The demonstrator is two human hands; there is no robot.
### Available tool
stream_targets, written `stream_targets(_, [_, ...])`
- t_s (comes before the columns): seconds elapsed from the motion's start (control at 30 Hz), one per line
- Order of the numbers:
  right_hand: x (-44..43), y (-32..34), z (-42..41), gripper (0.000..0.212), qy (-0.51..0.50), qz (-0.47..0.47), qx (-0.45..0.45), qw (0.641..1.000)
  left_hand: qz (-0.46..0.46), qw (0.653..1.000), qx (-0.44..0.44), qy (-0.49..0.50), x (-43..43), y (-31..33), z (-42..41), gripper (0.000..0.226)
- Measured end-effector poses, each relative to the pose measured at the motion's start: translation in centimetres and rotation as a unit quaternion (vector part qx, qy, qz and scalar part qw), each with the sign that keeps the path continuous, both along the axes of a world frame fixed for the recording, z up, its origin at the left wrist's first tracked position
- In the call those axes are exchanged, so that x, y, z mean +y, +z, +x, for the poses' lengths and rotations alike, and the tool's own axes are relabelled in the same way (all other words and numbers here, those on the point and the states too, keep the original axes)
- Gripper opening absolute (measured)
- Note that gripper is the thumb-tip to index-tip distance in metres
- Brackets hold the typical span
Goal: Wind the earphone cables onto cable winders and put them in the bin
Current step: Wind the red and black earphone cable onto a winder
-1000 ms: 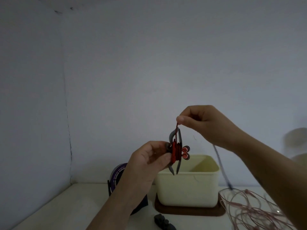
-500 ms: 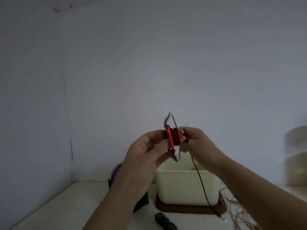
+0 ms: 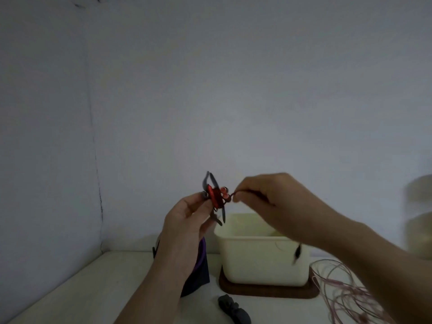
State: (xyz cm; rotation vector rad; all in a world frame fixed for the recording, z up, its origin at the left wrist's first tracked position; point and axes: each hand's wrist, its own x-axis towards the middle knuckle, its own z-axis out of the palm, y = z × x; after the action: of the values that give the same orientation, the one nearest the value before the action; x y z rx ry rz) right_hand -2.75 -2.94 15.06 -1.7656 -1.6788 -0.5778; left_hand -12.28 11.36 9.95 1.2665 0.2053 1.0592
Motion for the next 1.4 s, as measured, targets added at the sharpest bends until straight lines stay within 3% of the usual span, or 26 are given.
stream_targets(0.13, [-0.1, 2.1, 0.9, 0.019, 0.005, 0.042, 0.03, 0.999, 0.091, 0.994, 0.063, -0.025, -1.3, -0.2, -0.1, 0.015])
stream_targets(0.27, [0.3, 2.6, 2.6, 0.019, 0.015, 0.061, 0.107, 0.992, 0.154, 0.984, 0.065, -0.054, -2.0, -0.1, -0.5, 0.019])
stream_targets(0.4, [1.1, 0.8, 3.1, 0.027, 0.076, 0.047, 0.214, 0.973, 0.137, 0.984, 0.008, -0.115, -2.5, 0.6, -0.7, 0.03])
stream_targets(0.53, [2.6, -2.4, 2.5, 0.043, 0.111, 0.014, 0.28, 0.953, 0.06, 0.982, -0.051, -0.17, -3.0, 1.5, -0.8, 0.032])
stream_targets(0.73, [2.6, -3.9, 1.2, 0.028, 0.045, -0.07, 0.118, 0.99, -0.042, 0.991, -0.094, -0.088, -1.5, 1.4, -0.6, 0.023])
stream_targets(0.93, [1.0, -2.2, 0.0, 0.026, -0.01, -0.108, -0.019, 0.994, 0.029, 0.998, -0.014, 0.053, -0.2, 0.2, -0.3, 0.014])
stream_targets(1.13, [-0.1, 1.2, 0.7, 0.025, -0.03, -0.028, -0.028, 0.999, 0.167, 0.98, 0.083, 0.069, -0.8, -0.5, 0.0, 0.015])
stream_targets(1.4, [-0.1, 1.2, 3.3, 0.015, 0.005, 0.026, 0.076, 0.997, 0.251, 0.958, 0.134, 0.006, -1.5, -0.8, -0.4, 0.016])
